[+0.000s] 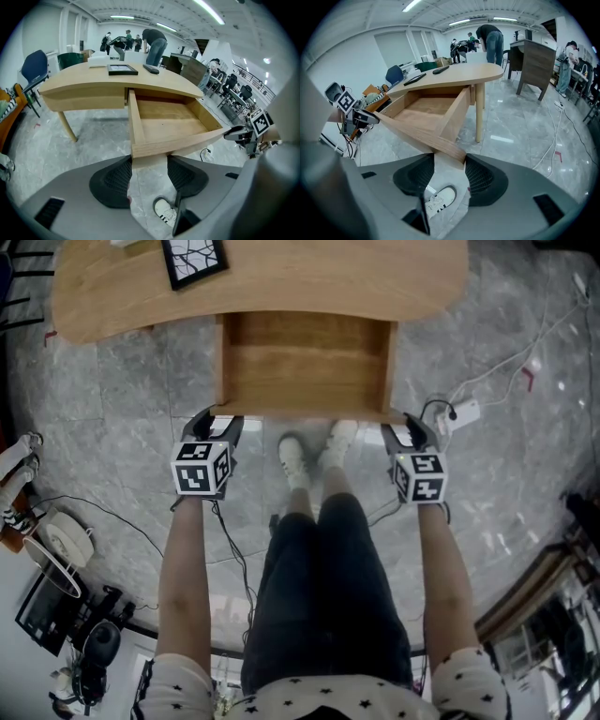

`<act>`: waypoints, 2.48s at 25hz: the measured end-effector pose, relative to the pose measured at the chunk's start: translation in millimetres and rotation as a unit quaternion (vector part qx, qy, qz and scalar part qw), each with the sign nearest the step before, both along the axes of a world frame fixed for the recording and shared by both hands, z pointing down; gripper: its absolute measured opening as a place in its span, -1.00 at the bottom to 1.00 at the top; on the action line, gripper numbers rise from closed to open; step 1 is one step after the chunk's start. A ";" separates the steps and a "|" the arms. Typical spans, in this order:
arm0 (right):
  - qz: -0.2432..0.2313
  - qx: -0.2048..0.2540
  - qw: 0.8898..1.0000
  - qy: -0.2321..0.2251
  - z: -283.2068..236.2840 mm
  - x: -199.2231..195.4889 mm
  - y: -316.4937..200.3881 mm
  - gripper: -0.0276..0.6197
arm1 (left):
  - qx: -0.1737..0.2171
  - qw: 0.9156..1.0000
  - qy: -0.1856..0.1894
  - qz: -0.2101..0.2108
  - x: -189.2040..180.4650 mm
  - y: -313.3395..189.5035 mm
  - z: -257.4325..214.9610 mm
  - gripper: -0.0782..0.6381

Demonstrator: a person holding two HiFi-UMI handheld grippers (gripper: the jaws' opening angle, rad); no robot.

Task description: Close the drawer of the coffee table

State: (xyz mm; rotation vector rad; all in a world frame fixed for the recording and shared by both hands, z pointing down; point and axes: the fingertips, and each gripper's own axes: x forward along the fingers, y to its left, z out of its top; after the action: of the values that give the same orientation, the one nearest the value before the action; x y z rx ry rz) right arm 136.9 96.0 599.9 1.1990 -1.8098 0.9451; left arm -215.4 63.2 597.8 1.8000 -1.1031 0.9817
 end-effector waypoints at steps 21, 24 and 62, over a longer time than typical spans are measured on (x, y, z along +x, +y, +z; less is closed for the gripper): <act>0.004 -0.004 1.000 0.002 7.6 3.2 -18.3 -0.24 | 0.000 1.000 -0.005 -0.001 3.1 -15.4 7.1 -0.09; 0.004 -0.007 1.000 0.002 8.4 2.1 -18.6 -0.24 | -0.002 1.000 -0.007 0.000 2.1 -17.5 7.9 -0.09; 0.002 0.007 1.000 -0.008 15.7 7.9 -74.4 -0.24 | 0.007 1.000 -0.025 -0.012 7.2 -70.2 15.1 -0.09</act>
State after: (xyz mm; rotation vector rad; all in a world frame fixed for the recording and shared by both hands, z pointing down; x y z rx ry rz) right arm 144.8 21.6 615.6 1.2076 -1.8296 0.9497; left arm -208.2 -7.0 612.8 1.7782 -1.1633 1.0114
